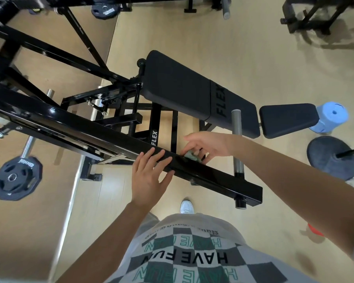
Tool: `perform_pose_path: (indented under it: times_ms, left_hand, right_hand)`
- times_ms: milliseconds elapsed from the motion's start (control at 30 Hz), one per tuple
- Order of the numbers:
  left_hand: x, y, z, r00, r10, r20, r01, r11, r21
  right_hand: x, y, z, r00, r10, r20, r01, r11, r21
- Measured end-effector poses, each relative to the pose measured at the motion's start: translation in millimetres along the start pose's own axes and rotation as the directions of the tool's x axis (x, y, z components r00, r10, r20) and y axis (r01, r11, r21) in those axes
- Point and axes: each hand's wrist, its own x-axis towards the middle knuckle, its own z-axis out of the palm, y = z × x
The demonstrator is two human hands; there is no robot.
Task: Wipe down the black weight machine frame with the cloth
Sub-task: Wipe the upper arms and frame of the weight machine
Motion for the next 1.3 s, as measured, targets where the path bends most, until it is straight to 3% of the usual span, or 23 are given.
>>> perform_pose_path:
  times_ms: [133,367,600,933,1200,1233,1300]
  left_hand:
    - [-0.8,1.3,-0.1,1.000,-0.005,-0.004,0.005,1.000,0.008]
    - [-2.5,-0.6,-0.7,1.000,-0.010,-0.001,0.009,1.000,-0.018]
    - [-2.1,1.3,2.5,1.000,-0.017,-0.014,0.017,0.999,-0.030]
    - [-0.9,1.7,1.0,1.000,-0.017,0.011,0.017,1.000,-0.025]
    - [-1.3,-1.7,-0.9,1.000,0.006,0.006,-0.006,1.000,-0.020]
    - [-1.4,-1.8,-0.8,1.000,0.006,0.003,-0.005,1.000,-0.020]
    - [-1.4,-1.5,-0.9,1.000,0.005,-0.003,-0.005,1.000,-0.024]
  right_hand:
    - [4.2,-11.8,5.7,1.000,0.013,-0.005,-0.013,0.998,-0.059]
    - [-24.9,5.4,-23.6,0.984,0.176,0.003,-0.172,0.966,-0.195]
    - [-42.2,36.3,-27.4,0.981,0.184,-0.064,-0.192,0.969,-0.153]
    - [-20.5,24.4,-2.1,0.992,-0.012,-0.123,0.002,0.997,-0.082]
    - [-51.2,75.7,-3.3,0.967,-0.180,-0.182,0.191,0.981,0.042]
    - [-57.2,83.3,0.9,0.951,-0.225,-0.213,0.236,0.971,0.030]
    - [-67.0,100.7,12.2,0.886,-0.348,-0.307,0.314,0.936,-0.156]
